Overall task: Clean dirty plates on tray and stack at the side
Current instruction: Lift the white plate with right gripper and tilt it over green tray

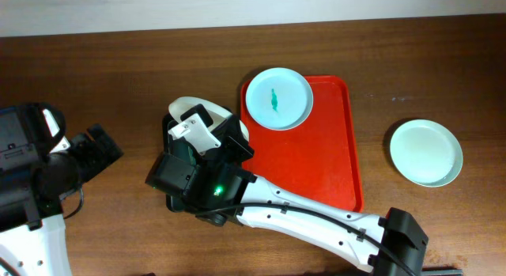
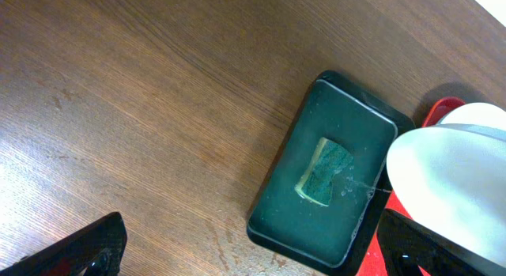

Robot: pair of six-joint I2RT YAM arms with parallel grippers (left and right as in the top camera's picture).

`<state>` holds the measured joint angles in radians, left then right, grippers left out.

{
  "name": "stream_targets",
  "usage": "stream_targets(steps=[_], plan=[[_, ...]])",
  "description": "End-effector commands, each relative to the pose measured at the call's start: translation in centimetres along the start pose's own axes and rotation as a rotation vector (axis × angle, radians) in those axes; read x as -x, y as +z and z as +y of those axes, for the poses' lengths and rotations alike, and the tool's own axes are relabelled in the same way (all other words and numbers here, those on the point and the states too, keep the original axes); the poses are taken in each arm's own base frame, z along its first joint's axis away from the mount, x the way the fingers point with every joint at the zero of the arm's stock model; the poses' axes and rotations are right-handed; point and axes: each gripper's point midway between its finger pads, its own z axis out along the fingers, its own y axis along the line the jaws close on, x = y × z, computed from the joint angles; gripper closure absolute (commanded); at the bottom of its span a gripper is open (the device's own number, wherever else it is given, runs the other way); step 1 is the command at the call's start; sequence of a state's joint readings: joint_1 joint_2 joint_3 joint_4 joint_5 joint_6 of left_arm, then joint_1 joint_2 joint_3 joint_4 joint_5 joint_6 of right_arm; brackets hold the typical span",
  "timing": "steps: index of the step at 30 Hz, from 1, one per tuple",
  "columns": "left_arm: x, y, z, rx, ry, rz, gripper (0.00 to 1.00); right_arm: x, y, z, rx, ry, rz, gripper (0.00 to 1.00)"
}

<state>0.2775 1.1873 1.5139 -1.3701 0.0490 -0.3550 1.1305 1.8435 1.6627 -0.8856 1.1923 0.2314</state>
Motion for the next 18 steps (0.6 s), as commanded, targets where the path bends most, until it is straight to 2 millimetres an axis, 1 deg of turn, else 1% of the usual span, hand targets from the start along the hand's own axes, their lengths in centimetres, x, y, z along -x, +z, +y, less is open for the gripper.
stream_targets(steps=[1,18], plan=[[0.16,-0.45,-0.01,-0.007,0.009,-0.014,0.01,0.86,-0.64,-1.41,-0.014,0.044,-0.021,0.96],[0.16,-0.45,-0.01,-0.007,0.009,-0.014,0.0,0.61,-0.57,-1.5,-0.016,0.029,-0.013,0.96]])
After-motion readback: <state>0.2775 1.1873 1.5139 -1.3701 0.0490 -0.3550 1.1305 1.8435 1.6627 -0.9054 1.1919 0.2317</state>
